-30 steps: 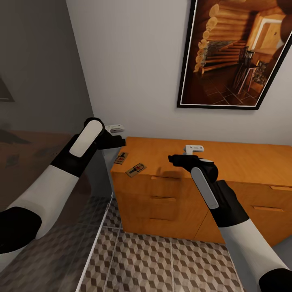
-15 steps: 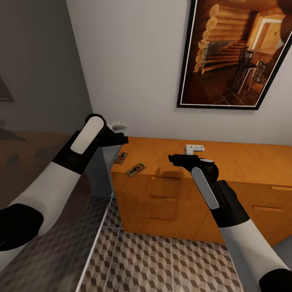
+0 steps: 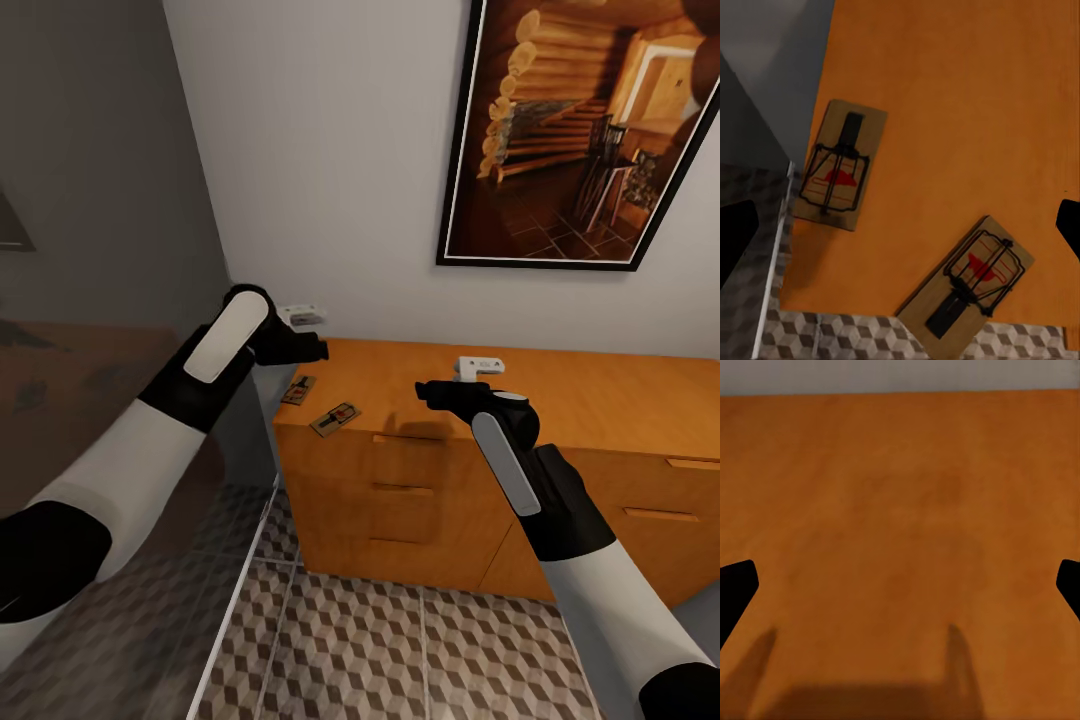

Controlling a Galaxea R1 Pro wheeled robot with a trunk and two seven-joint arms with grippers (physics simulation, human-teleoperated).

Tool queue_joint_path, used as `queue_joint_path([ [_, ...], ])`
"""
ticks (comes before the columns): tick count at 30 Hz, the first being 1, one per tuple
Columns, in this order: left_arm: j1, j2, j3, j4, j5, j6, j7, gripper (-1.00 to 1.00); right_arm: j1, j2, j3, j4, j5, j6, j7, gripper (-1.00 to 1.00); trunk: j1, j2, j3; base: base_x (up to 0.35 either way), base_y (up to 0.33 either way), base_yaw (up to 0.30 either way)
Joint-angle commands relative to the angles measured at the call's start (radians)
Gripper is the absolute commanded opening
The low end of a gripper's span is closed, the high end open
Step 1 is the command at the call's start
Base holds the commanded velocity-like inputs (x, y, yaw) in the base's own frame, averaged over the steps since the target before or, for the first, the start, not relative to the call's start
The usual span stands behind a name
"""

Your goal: Take the four mousetraps from the cabinet in the bathroom and place them on the bathroom floor. Make sure all four end up on the same floor surface, and ensure that at least two of them are either under or directly next to the same bathroom sink.

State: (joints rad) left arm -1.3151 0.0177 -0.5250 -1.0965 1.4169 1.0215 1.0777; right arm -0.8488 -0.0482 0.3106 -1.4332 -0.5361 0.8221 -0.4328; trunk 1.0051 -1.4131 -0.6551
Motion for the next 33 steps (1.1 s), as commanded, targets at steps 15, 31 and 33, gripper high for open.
queue_joint_path([
  [15, 0.005, 0.003, -0.120, -0.017, 0.011, 0.000, 0.010, 1.00, -0.001, -0.002, 0.002, -0.001, -0.009, 0.002, -0.010, 1.00, 0.000, -0.001, -0.001, 0.000, 0.000, 0.000],
  [31, 0.007, 0.009, -0.131, -0.004, 0.011, -0.001, 0.010, 1.00, -0.001, -0.001, 0.002, -0.003, -0.010, 0.002, -0.010, 1.00, 0.000, -0.001, -0.001, 0.171, 0.000, 0.000],
  [33, 0.007, 0.010, -0.130, -0.004, 0.011, -0.001, 0.010, 1.00, -0.001, -0.001, 0.002, -0.004, -0.010, 0.002, -0.010, 1.00, 0.000, -0.001, -0.001, 0.316, 0.000, 0.000],
])
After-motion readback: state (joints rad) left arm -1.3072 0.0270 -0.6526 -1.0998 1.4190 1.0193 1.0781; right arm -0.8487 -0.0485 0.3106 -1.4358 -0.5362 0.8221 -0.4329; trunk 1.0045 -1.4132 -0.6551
